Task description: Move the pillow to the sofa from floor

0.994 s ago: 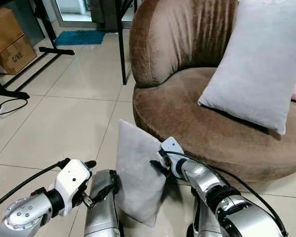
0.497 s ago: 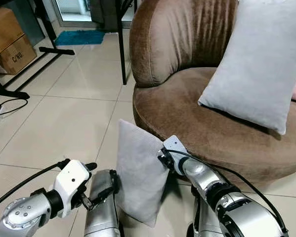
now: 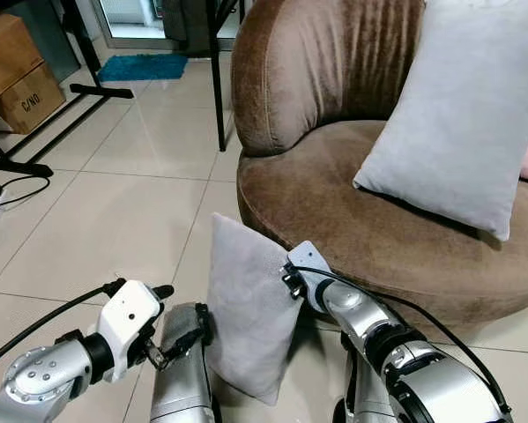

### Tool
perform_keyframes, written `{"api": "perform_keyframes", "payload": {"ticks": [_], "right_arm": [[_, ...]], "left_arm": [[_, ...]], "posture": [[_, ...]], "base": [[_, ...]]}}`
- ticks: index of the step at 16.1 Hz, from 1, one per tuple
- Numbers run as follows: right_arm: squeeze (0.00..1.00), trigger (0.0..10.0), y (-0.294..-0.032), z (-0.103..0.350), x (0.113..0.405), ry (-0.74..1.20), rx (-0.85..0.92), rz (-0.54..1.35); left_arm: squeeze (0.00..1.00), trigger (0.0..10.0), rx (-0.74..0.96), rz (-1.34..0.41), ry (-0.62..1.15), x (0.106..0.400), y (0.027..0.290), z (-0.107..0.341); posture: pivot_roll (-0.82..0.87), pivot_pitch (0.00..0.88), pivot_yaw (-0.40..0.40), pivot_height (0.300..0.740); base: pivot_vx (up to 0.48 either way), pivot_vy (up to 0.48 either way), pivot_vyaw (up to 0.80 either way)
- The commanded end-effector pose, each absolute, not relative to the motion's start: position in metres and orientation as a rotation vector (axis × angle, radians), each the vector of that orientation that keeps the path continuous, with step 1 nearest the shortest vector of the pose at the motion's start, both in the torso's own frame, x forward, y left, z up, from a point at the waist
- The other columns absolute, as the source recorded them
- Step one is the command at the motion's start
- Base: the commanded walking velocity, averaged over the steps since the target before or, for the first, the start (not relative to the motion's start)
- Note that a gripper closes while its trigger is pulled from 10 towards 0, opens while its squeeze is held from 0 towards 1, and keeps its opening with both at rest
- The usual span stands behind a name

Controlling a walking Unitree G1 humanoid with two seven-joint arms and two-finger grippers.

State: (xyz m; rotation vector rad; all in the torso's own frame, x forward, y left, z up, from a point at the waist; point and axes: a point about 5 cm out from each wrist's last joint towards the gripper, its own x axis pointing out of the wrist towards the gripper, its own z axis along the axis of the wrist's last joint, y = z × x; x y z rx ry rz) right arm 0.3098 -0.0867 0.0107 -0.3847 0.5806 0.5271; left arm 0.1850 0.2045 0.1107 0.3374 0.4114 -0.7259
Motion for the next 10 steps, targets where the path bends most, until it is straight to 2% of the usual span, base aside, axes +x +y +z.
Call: {"api": "perform_keyframes", "payload": {"ticks": [1,10], "right_arm": [[0.0,0.0,-0.085,0.015,0.313,0.569,-0.386,0.536],[0.0,0.0,-0.079,0.019,0.315,0.539,-0.338,0.609]], "left_arm": [[0.0,10.0,0.345,-0.733,0.413,0.186,0.205,0.112],[0.0,10.0,0.358,-0.704,0.38,0.2,0.205,0.111]], "posture": [[0.04,0.004,0.054,0.452],[0.05,0.0,0.045,0.452]], "base": [[0.0,0.0,0.0],[0.0,0.0,0.0]]}}
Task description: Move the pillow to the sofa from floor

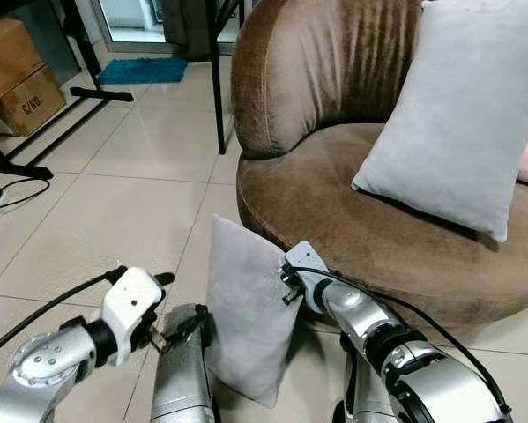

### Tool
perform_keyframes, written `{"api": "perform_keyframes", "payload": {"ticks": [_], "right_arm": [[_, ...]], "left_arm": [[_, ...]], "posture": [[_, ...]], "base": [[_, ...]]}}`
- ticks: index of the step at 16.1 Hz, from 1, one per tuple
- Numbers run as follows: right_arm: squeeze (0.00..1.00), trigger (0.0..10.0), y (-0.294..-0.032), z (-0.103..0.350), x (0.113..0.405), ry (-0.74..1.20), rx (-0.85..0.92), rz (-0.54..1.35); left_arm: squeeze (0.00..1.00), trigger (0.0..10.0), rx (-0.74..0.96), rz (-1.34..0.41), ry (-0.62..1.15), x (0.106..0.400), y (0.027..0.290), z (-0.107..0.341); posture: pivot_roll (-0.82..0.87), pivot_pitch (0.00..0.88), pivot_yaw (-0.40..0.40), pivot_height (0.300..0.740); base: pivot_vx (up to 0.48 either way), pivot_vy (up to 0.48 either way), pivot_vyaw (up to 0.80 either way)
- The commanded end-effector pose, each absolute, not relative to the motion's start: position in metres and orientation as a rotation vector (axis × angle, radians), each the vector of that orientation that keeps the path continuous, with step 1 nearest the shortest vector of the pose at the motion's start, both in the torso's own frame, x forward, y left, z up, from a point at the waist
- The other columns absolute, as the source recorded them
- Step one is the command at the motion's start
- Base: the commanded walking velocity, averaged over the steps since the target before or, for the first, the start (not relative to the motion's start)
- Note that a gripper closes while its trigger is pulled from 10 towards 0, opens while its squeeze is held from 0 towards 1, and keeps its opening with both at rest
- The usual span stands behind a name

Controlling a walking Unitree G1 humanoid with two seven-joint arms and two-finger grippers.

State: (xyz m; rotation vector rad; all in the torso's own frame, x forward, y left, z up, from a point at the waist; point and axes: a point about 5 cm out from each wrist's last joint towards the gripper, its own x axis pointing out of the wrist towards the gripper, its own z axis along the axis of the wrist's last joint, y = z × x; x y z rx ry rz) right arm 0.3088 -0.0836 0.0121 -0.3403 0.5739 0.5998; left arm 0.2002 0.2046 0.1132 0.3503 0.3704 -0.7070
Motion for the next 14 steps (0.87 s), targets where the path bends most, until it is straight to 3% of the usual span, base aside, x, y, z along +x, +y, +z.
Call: {"api": "perform_keyframes", "payload": {"ticks": [1,6,11,14], "right_arm": [[0.0,0.0,-0.081,0.022,0.316,0.53,-0.309,0.602],[0.0,0.0,-0.084,0.038,0.323,0.443,-0.126,0.649],[0.0,0.0,-0.105,0.086,0.316,0.154,0.168,0.622],[0.0,0.0,-0.109,0.103,0.311,0.078,0.212,0.641]], "left_arm": [[0.0,10.0,0.364,-0.696,0.368,0.203,0.205,0.112],[0.0,10.0,0.376,-0.643,0.311,0.214,0.203,0.112],[0.0,10.0,0.391,-0.492,0.21,0.225,0.196,0.111],[0.0,10.0,0.398,-0.475,0.19,0.227,0.195,0.111]], "posture": [[0.05,0.0,0.039,0.452],[0.03,0.0,0.036,0.452],[-0.02,0.0,0.054,0.452],[-0.04,0.0,0.06,0.452]], "base": [[0.0,0.0,0.0],[0.0,0.0,0.0],[0.0,0.0,0.0],[0.0,0.0,0.0]]}}
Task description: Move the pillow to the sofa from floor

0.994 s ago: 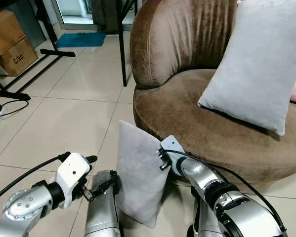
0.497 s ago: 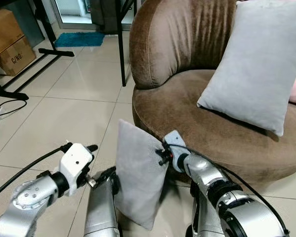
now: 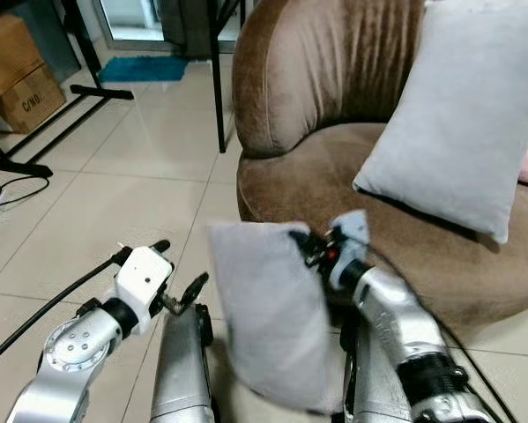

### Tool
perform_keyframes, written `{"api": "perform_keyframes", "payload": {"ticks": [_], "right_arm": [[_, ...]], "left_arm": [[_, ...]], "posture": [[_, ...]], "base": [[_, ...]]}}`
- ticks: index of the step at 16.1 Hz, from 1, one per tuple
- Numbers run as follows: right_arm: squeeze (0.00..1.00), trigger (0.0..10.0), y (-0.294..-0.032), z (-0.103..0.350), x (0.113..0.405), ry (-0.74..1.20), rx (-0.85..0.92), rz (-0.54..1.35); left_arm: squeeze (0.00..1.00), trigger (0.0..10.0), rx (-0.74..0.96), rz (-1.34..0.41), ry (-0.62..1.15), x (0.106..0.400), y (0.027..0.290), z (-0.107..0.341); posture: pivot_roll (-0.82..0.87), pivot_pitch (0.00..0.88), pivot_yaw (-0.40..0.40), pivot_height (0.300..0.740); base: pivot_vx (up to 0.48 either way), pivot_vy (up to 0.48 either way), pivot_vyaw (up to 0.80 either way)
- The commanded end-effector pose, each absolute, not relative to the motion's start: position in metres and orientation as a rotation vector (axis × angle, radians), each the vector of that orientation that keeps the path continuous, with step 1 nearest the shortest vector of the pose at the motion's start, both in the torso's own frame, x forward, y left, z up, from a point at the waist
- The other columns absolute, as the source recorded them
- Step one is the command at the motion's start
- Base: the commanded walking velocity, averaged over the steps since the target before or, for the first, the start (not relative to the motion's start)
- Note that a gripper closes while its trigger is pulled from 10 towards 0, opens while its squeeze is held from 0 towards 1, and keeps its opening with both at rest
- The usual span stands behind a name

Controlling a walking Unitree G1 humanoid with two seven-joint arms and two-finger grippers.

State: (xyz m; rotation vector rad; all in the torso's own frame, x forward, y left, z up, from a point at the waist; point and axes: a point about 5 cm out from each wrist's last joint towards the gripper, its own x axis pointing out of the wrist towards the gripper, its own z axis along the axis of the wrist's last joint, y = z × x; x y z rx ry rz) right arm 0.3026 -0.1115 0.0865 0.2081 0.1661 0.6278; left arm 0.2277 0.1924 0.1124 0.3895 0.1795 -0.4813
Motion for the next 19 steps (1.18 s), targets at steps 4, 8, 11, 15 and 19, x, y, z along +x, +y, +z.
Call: {"api": "perform_keyframes", "payload": {"ticks": [4,8,11,15,19], "right_arm": [[0.0,0.0,-0.137,0.203,0.316,-0.283,0.449,0.542],[0.0,0.0,-0.192,0.283,0.328,-0.57,0.558,0.282],[0.0,10.0,-0.214,0.314,0.325,-0.591,0.376,0.118],[0.0,10.0,-0.187,0.273,0.333,-0.386,0.188,0.135],[0.0,10.0,-0.169,0.233,0.334,-0.216,0.221,0.089]], "left_arm": [[0.0,10.0,0.425,-0.46,0.127,0.233,0.189,0.121],[0.0,10.0,0.416,-0.437,0.069,0.241,0.188,0.131],[0.0,10.0,0.408,-0.396,0.014,0.248,0.186,0.139],[0.0,10.0,0.409,-0.367,-0.023,0.257,0.18,0.145],[0.0,10.0,0.353,-0.432,-0.03,0.257,0.172,0.148]], "posture": [[-0.04,0.0,0.05,0.452],[-0.04,0.0,0.047,0.452],[-0.05,0.0,0.044,0.452],[-0.06,0.0,0.042,0.461],[-0.05,0.0,0.034,0.496]], "base": [[0.0,0.0,0.0],[0.0,0.0,0.0],[0.0,0.0,0.0],[0.0,0.0,0.0],[0.0,0.0,0.0]]}}
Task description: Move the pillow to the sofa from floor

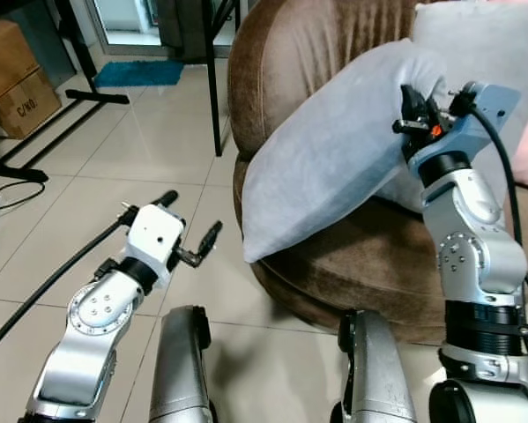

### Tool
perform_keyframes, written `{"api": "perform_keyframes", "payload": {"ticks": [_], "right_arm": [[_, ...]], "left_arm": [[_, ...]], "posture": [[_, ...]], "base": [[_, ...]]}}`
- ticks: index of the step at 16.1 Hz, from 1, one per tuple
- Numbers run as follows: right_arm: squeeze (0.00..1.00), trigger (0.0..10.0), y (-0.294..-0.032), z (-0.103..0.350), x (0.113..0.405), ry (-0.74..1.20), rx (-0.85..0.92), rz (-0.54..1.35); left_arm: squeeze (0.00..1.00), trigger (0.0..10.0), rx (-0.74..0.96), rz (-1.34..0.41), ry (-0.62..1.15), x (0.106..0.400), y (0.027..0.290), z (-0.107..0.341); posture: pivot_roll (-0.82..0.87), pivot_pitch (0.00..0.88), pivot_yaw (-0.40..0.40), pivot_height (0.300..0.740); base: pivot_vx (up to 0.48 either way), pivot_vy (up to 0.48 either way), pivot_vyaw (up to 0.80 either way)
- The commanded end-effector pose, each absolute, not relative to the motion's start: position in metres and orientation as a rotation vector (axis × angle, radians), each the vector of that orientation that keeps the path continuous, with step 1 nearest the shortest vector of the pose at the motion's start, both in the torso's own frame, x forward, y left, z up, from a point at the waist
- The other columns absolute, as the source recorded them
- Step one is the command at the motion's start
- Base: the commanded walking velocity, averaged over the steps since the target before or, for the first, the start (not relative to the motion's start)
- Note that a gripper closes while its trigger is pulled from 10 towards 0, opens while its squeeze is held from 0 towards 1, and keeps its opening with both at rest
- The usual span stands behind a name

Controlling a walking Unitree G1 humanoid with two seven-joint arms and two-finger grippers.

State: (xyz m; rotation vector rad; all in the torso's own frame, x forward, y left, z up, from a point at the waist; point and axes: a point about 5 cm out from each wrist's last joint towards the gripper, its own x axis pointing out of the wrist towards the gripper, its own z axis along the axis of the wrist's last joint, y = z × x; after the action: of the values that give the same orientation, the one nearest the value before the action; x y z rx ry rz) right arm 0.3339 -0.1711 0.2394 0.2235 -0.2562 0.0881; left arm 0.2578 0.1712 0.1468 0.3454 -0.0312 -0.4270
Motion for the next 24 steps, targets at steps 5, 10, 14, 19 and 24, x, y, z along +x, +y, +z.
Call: {"api": "perform_keyframes", "payload": {"ticks": [5,10,14,19,24], "right_arm": [[0.0,10.0,-0.164,0.226,0.332,-0.195,0.226,0.076],[0.0,10.0,-0.161,0.226,0.331,-0.187,0.225,0.085],[0.0,10.0,-0.156,0.221,0.328,-0.162,0.243,0.089],[0.0,10.0,-0.155,0.218,0.326,-0.149,0.242,0.092],[0.0,10.0,-0.154,0.217,0.325,-0.141,0.239,0.094]], "left_arm": [[0.0,10.0,0.356,-0.412,-0.041,0.26,0.173,0.15],[0.0,10.0,0.37,-0.315,-0.071,0.269,0.18,0.155],[0.0,10.0,0.366,-0.287,-0.078,0.272,0.18,0.156],[0.0,10.0,0.377,-0.247,-0.07,0.275,0.18,0.154],[0.0,10.0,0.382,-0.253,-0.077,0.274,0.18,0.154]], "posture": [[-0.05,0.0,0.03,0.536],[-0.06,0.0,0.024,0.586],[-0.06,0.0,0.023,0.626],[-0.07,0.0,0.026,0.676],[-0.06,0.0,0.023,0.726]], "base": [[0.0,0.0,0.0],[0.0,0.0,0.0],[0.0,0.0,0.0],[0.0,0.0,0.0],[0.0,0.0,0.0]]}}
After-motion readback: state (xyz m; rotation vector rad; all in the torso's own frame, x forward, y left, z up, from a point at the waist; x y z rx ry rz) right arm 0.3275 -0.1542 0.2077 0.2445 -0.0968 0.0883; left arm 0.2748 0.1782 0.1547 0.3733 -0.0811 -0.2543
